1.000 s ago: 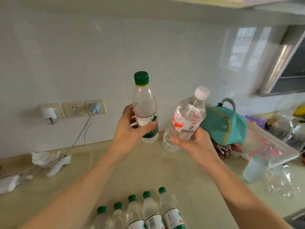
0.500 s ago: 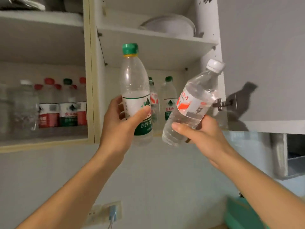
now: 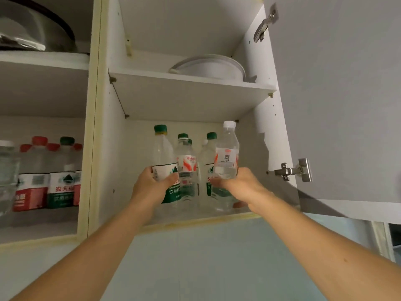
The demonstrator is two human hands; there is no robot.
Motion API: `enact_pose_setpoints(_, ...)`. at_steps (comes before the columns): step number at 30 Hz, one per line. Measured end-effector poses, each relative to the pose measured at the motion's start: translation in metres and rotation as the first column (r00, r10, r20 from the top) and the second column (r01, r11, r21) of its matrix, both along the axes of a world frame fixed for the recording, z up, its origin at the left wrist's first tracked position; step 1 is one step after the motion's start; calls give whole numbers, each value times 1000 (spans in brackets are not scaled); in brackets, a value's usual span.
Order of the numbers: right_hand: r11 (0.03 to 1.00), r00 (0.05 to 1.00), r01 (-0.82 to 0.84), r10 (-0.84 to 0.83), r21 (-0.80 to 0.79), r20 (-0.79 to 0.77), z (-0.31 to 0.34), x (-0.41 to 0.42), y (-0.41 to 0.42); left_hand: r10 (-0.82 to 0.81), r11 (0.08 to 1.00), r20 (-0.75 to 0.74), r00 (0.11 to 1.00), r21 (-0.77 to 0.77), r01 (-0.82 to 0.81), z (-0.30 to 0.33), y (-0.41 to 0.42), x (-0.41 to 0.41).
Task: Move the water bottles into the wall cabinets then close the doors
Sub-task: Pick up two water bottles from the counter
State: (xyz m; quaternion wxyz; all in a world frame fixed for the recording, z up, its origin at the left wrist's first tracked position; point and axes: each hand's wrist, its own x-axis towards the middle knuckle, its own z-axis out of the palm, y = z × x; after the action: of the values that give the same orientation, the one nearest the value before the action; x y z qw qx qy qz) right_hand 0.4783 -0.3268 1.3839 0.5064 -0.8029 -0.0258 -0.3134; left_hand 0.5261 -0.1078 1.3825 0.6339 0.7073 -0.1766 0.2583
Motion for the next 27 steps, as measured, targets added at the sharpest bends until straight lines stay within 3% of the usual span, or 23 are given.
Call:
enact_pose_setpoints(5,989,999,-32,26,-141,-39,3,19,-1,15,992,-10,1000,126,-14,6,-9,27)
enact_pose_setpoints(12,983,1000,2,-6,-183,-21,2,31,-7,-72,989,-79,994,127,82,11,-13,42)
enact_pose_setpoints(27,969,991,125,-133,-215,-20,0,50,-21,91,961,-81,993,267,-67,14,-35,47)
